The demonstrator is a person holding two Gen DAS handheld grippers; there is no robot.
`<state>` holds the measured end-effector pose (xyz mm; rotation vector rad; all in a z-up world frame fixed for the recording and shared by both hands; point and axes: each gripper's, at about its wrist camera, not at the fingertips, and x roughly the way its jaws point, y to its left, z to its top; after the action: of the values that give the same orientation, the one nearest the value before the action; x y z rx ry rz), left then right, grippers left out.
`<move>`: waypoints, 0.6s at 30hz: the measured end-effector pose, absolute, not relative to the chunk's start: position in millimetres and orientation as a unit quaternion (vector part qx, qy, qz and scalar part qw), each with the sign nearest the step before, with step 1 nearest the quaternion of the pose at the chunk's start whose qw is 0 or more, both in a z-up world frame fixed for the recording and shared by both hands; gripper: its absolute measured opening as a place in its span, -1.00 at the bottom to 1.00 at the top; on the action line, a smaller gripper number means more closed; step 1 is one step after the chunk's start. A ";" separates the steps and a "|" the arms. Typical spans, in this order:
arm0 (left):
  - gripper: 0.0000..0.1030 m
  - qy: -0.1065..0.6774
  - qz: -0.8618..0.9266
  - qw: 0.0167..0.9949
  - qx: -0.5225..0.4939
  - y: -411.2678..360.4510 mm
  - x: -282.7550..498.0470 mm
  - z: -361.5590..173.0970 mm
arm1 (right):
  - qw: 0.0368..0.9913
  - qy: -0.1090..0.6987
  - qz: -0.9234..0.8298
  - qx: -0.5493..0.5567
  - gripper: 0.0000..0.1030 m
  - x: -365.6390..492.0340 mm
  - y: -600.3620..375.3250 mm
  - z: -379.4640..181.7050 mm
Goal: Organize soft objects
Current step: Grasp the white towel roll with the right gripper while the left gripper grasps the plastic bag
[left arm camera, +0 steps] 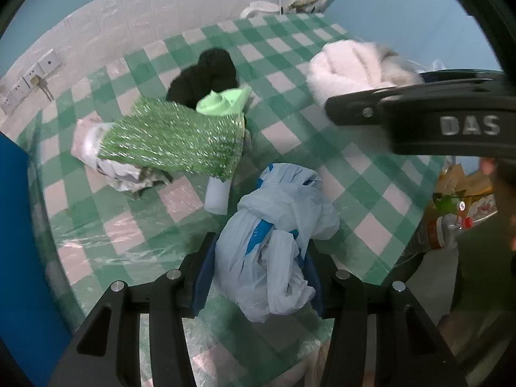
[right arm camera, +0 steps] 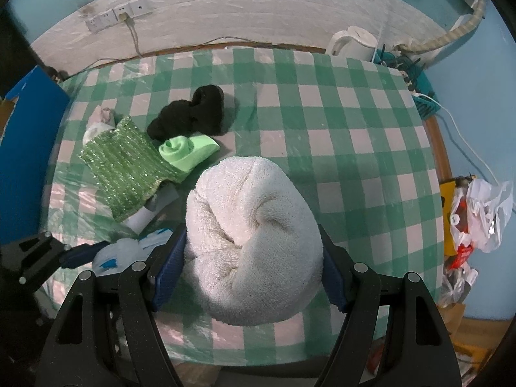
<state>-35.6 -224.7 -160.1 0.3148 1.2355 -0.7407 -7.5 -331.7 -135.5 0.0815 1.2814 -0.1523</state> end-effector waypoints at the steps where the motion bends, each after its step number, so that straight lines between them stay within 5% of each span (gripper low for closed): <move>1: -0.02 0.560 -0.336 0.744 0.143 -228.5 -30.7 -162.7 | 0.799 0.596 -0.070 0.038 0.44 -7.0 -330.8 -134.9; 18: -0.02 0.533 -0.233 0.804 0.123 -150.5 -8.5 -106.9 | 0.825 0.565 -0.019 0.029 0.44 11.5 -278.1 -97.5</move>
<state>-8.5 -150.5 -106.9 0.2640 1.1418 -0.4993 11.5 -278.1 -97.5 0.0620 1.2000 -0.0407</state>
